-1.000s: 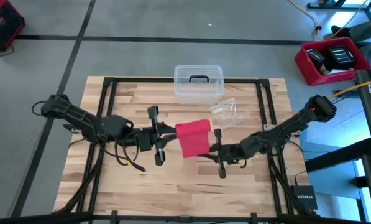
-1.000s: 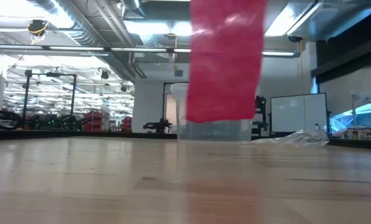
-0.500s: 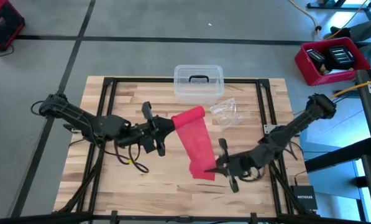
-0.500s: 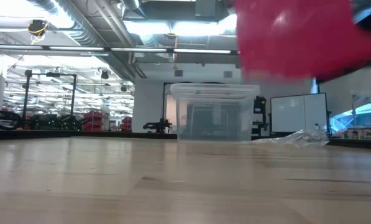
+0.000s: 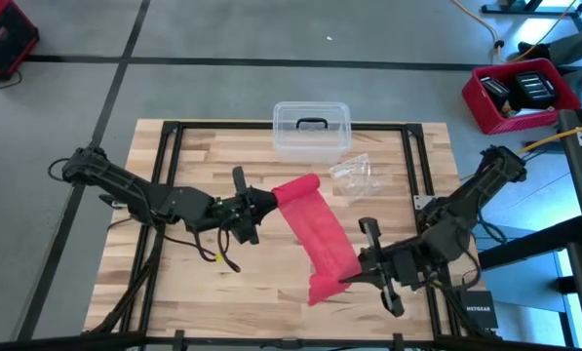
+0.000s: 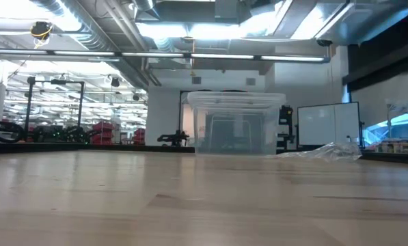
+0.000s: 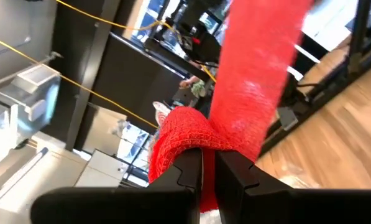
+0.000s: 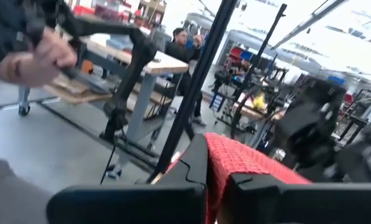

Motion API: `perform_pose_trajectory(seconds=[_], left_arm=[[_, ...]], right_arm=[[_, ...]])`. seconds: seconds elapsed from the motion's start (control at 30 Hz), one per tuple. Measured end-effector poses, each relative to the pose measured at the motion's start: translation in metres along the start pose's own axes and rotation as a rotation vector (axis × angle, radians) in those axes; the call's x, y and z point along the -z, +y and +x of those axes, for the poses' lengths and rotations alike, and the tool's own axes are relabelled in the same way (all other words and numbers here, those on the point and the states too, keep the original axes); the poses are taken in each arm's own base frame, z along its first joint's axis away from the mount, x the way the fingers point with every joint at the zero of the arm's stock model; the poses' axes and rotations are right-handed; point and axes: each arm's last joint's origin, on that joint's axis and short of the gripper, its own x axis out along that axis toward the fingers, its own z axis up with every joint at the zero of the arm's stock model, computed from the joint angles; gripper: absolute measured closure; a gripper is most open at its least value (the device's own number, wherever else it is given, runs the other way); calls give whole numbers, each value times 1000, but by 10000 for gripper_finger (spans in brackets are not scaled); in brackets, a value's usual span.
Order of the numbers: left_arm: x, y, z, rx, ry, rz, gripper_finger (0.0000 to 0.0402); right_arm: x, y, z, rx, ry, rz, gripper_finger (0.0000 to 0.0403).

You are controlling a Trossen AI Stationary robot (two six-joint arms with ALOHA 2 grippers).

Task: Roll bandage
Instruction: Roll the red bandage

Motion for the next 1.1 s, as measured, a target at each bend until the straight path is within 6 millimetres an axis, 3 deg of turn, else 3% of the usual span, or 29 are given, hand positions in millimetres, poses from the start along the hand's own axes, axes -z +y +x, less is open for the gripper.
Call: perform_pose_trajectory(seconds=[0.37,0.57,0.8,1.1], left_arm=[[7,-37,16,108,75,33,384],[11,-69,26,202,101,87,384],[7,-99,32,313,48,49,384],[-13,-111,17,380,-73,-47,384]], right_arm=[[-33,-16,-5,49,-98,42,394],[-54,-35,-10,245,-99,61,394],[-61,-79,-15,519,-21,72,391],[-31,-151,-40,683,195,44,394]])
